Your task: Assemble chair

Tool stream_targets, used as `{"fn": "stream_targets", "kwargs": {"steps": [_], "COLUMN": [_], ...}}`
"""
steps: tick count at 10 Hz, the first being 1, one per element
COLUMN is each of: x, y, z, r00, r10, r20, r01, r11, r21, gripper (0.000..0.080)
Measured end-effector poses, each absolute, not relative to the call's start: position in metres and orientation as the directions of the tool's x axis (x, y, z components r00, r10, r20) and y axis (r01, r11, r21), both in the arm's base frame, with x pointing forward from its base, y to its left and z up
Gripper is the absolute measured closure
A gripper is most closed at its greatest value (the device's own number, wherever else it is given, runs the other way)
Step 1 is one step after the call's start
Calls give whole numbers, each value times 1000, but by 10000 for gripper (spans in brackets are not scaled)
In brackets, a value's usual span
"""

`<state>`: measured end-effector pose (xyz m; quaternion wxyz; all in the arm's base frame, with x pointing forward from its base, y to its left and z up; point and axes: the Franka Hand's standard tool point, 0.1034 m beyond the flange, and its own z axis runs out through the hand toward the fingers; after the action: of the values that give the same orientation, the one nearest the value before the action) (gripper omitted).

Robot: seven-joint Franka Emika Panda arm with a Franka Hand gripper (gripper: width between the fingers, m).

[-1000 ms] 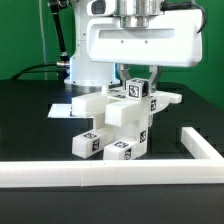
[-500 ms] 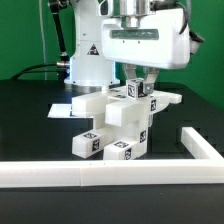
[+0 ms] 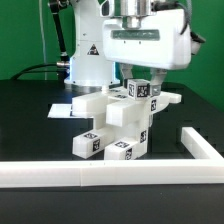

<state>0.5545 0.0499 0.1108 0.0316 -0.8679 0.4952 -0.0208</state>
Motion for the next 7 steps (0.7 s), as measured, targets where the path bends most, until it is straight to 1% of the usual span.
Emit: {"fn": "stream_targets", "kwargs": {"steps": [1,3,6,7], "x": [554,554,554,554], "y": [51,52,51,51], "z": [111,111,111,111], "r00": [600,755,908,935], "r10": [-800,-656,-417,-350], "r20": [13,28,47,51], "r01": [-797,-653,-414,-347], "r11": [-600,-754,-908,-936], "r21": [-74,-70,-59,-55], "gripper": [161,152,150,150]}}
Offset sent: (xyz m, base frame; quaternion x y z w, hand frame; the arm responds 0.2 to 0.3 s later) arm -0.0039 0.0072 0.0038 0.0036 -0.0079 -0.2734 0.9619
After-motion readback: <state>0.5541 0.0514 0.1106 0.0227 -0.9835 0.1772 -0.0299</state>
